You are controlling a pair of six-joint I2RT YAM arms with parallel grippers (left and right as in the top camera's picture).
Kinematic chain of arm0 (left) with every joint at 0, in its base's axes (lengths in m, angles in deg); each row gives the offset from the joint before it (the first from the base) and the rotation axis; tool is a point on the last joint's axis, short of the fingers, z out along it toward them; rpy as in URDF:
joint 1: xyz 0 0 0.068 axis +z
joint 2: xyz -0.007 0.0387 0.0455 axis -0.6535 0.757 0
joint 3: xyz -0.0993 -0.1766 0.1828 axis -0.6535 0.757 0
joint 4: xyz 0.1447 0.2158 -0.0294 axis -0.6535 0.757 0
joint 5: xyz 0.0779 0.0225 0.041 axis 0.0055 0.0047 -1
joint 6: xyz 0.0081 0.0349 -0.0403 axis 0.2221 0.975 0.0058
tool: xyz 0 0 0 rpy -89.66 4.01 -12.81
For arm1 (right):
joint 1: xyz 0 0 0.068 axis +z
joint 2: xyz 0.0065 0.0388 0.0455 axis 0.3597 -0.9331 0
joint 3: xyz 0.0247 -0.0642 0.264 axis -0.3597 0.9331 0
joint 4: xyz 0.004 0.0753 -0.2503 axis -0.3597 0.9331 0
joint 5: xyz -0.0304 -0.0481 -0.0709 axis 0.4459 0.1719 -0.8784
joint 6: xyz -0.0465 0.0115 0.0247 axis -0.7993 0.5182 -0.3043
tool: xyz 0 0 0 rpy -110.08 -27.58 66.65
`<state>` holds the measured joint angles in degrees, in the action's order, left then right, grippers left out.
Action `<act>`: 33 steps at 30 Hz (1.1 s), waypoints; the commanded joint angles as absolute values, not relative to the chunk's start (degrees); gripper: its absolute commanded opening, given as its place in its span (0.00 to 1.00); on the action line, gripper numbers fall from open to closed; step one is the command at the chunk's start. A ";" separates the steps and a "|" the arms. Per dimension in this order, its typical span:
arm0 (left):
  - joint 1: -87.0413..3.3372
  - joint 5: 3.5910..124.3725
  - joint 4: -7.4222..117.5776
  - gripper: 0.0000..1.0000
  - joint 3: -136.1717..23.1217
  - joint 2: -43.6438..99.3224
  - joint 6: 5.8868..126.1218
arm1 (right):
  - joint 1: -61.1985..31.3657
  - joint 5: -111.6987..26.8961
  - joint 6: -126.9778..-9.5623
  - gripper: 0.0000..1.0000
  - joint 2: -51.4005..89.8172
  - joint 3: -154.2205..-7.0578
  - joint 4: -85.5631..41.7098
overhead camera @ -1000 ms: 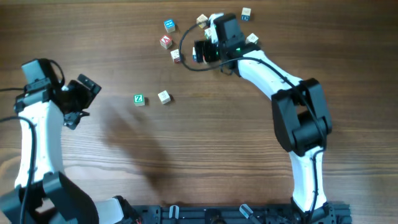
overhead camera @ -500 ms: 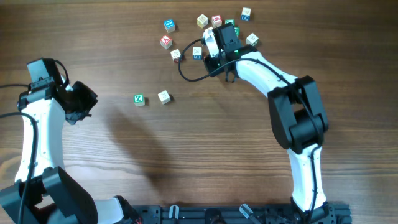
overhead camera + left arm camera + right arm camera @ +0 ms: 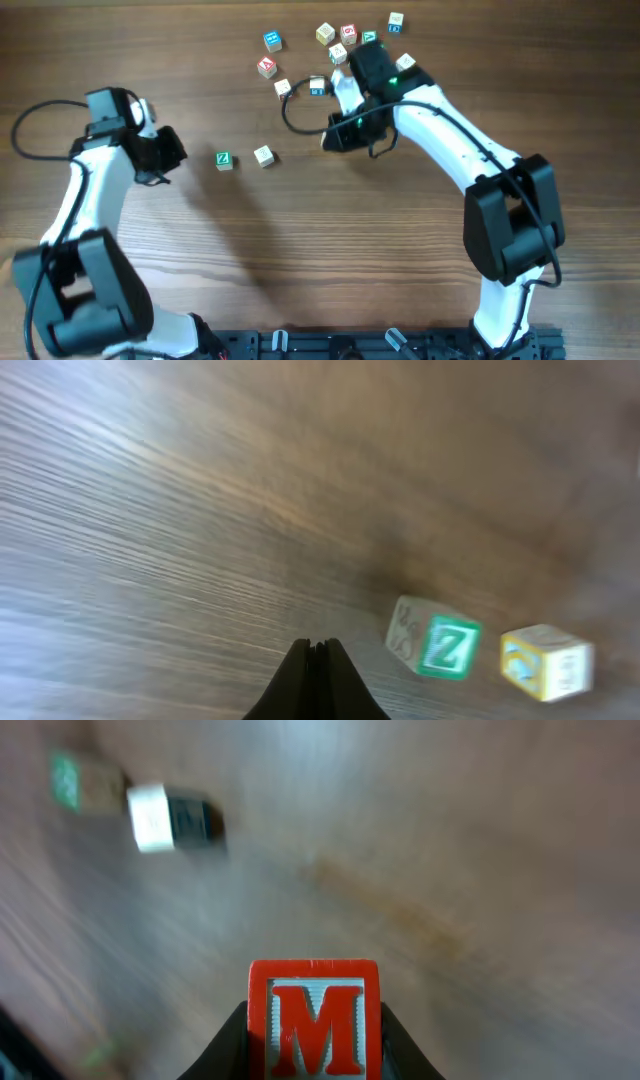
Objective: Form a circle
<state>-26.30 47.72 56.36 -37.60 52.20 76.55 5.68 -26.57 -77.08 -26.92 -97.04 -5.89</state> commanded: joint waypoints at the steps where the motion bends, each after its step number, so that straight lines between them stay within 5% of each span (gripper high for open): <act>1: -29.21 47.00 54.45 0.04 -36.53 58.73 77.84 | 7.83 -24.05 -75.55 0.04 -27.36 -93.09 -7.16; 14: -32.90 47.96 45.17 0.04 -36.55 66.82 79.39 | 12.02 -24.73 -68.23 0.04 -27.45 -78.84 -20.60; 25: -32.92 58.76 45.91 0.04 -36.55 66.82 84.07 | 17.97 -8.18 -73.14 0.05 -27.47 -78.25 -28.52; 29: -32.92 58.85 45.93 0.04 -36.55 66.82 84.09 | 21.44 -17.56 -71.31 0.14 -27.55 -78.25 -34.81; 33: -32.92 58.87 45.89 0.04 -36.55 66.82 84.07 | 21.81 -22.35 -65.54 0.43 -27.55 -78.25 -36.78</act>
